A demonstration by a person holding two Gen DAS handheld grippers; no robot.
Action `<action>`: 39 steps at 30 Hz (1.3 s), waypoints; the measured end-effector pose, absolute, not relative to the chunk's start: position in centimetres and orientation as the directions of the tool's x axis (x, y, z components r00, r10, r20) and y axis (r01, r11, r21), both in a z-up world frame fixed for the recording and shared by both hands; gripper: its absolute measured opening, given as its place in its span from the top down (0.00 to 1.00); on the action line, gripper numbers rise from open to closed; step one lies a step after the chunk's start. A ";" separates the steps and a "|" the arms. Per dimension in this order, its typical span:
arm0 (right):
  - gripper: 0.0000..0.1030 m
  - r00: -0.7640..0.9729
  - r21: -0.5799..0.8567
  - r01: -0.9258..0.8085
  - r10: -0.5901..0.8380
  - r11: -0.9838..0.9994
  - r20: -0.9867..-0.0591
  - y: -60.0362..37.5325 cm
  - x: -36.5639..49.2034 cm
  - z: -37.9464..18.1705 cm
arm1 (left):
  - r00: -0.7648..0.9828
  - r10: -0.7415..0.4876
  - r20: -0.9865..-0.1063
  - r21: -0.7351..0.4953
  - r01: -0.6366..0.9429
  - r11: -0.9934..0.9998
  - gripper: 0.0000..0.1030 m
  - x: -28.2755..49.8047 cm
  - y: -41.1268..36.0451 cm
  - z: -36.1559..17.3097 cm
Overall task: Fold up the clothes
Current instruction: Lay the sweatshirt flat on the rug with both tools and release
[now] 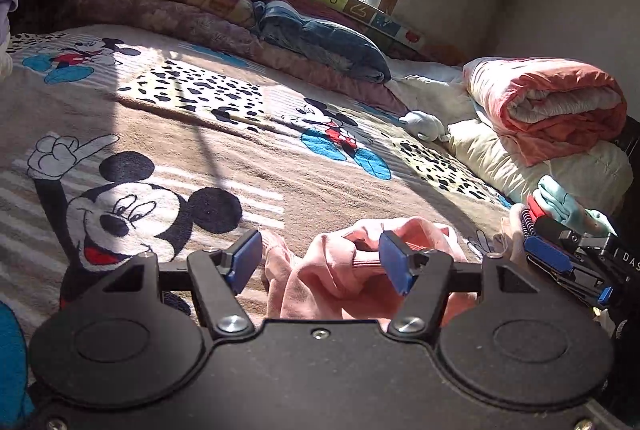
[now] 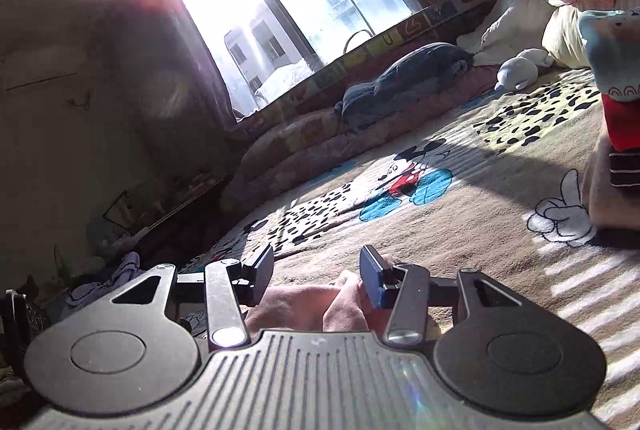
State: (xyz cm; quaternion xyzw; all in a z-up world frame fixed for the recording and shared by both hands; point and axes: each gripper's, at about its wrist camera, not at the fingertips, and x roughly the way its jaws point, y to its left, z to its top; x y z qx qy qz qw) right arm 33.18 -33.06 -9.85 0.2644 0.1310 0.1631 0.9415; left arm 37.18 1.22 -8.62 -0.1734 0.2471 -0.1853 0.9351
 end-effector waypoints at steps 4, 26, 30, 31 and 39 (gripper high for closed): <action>0.35 0.890 0.495 -0.271 0.411 0.825 -0.197 -32.6 32.8 -8.8 | 0.801 -0.440 -0.405 -0.484 0.221 0.847 0.36 36.4 2.7 -8.4; 0.50 0.743 -0.266 -0.587 0.378 0.764 -0.553 -24.9 22.5 -11.2 | 0.735 -0.413 -0.538 0.343 0.638 0.690 0.36 23.9 -8.5 -10.1; 0.63 0.735 -0.294 -0.591 0.351 0.751 -0.580 -25.3 22.9 -12.6 | 0.735 -0.389 -0.555 0.414 0.650 0.637 0.36 24.1 -8.8 -11.6; 0.70 0.735 -0.281 -0.589 0.358 0.758 -0.576 -25.5 23.0 -12.5 | 0.736 -0.387 -0.556 0.422 0.651 0.631 0.45 24.1 -8.9 -11.8; 0.83 0.773 -0.221 -0.557 0.401 0.801 -0.492 -25.7 21.0 -11.3 | 0.797 -0.351 -0.492 0.504 0.590 0.631 0.89 22.2 -9.2 -11.3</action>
